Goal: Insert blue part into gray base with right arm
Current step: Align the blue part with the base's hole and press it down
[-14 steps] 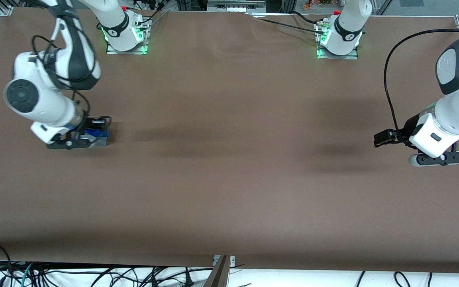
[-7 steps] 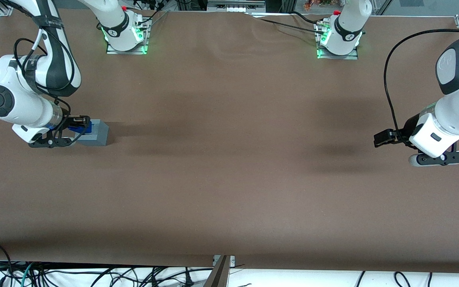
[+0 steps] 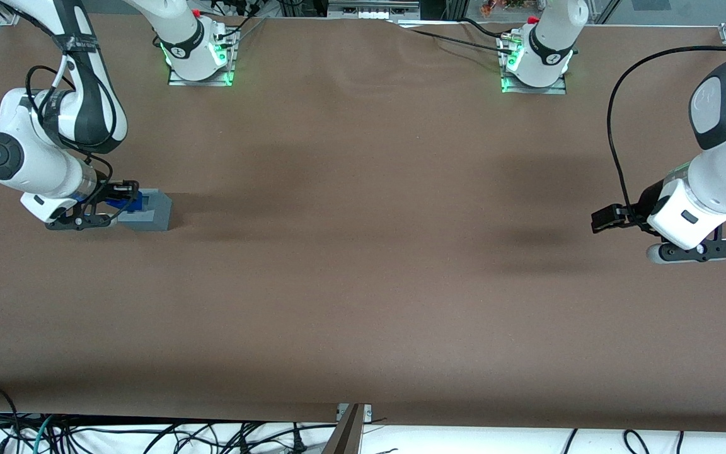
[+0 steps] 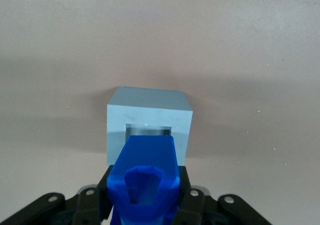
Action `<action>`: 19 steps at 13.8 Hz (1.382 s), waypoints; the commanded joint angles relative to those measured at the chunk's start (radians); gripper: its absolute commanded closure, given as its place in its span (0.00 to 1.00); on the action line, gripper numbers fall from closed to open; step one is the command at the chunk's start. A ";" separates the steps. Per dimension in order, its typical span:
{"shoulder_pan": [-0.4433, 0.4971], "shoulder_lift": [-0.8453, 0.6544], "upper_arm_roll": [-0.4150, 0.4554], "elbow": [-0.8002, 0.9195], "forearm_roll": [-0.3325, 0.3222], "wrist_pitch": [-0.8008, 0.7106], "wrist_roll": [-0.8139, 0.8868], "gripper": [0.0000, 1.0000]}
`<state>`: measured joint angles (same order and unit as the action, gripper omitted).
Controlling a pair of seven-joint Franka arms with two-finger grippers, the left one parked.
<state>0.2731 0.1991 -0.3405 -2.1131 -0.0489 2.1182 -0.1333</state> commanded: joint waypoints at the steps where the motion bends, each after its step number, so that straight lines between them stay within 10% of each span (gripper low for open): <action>1: 0.008 -0.043 -0.008 -0.042 -0.002 0.022 -0.017 0.84; 19: 0.008 -0.040 -0.005 -0.073 0.000 0.074 -0.017 0.84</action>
<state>0.2755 0.1969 -0.3416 -2.1516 -0.0488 2.1692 -0.1338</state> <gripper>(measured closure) 0.493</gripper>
